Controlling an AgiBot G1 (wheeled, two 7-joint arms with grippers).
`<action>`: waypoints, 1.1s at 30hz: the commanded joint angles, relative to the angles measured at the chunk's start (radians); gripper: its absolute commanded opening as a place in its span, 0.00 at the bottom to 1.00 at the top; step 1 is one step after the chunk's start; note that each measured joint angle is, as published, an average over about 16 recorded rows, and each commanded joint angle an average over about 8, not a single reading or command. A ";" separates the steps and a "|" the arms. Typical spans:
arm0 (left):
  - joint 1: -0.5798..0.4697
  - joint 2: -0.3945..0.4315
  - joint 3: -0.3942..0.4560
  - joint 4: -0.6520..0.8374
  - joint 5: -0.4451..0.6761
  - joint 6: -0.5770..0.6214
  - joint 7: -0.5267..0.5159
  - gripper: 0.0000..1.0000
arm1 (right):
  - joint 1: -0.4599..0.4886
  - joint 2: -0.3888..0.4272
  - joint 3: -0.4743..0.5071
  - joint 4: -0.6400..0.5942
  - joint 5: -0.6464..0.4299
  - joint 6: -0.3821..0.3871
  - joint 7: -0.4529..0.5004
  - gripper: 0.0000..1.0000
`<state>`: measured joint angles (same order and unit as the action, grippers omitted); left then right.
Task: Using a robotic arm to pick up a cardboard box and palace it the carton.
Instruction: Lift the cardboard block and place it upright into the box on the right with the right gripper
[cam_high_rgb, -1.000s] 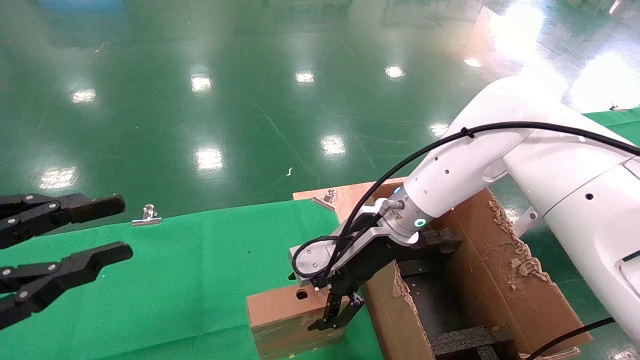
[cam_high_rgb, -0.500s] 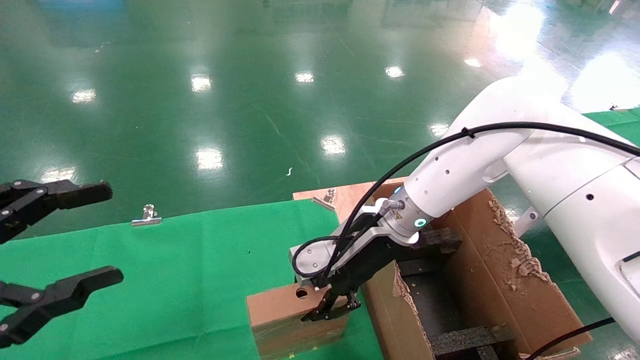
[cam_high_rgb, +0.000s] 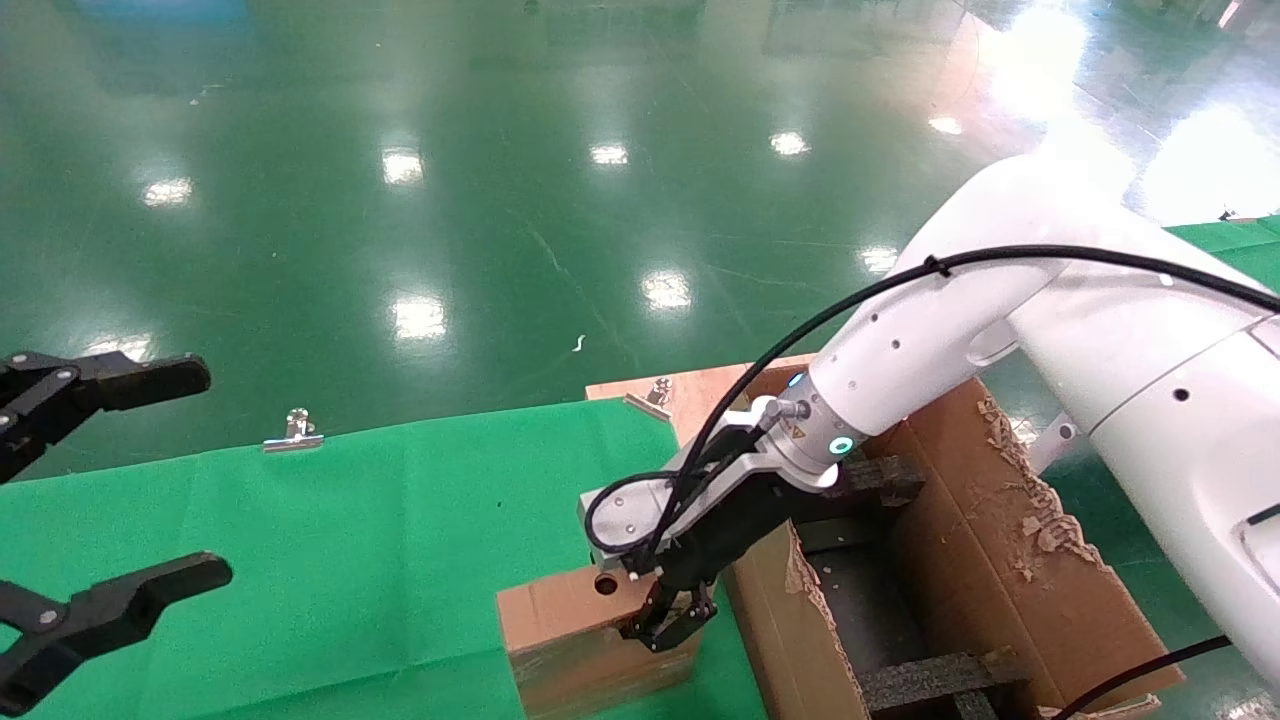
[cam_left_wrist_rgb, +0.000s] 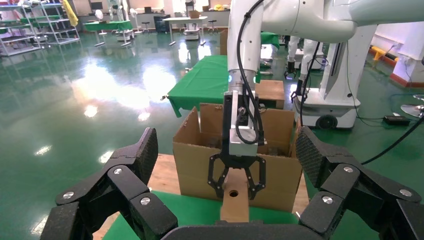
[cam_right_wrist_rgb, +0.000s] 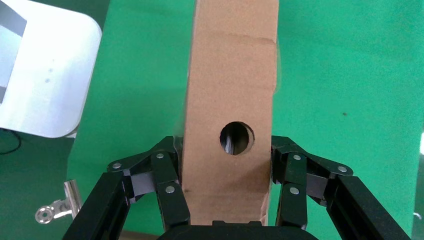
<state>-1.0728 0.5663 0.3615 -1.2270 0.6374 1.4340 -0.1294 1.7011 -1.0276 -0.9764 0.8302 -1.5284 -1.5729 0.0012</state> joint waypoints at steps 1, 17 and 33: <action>0.000 0.000 0.000 0.000 0.000 0.000 0.000 1.00 | 0.007 0.002 0.002 -0.002 0.005 0.003 0.000 0.00; 0.000 0.000 0.000 0.000 0.000 0.000 0.000 1.00 | 0.358 0.064 -0.044 -0.215 0.126 -0.019 -0.083 0.00; 0.000 0.000 0.000 0.000 0.000 0.000 0.000 1.00 | 0.480 0.213 -0.203 -0.277 0.232 -0.022 -0.062 0.00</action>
<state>-1.0728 0.5663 0.3615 -1.2269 0.6374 1.4339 -0.1294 2.1831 -0.8045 -1.1818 0.5650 -1.3013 -1.5941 -0.0540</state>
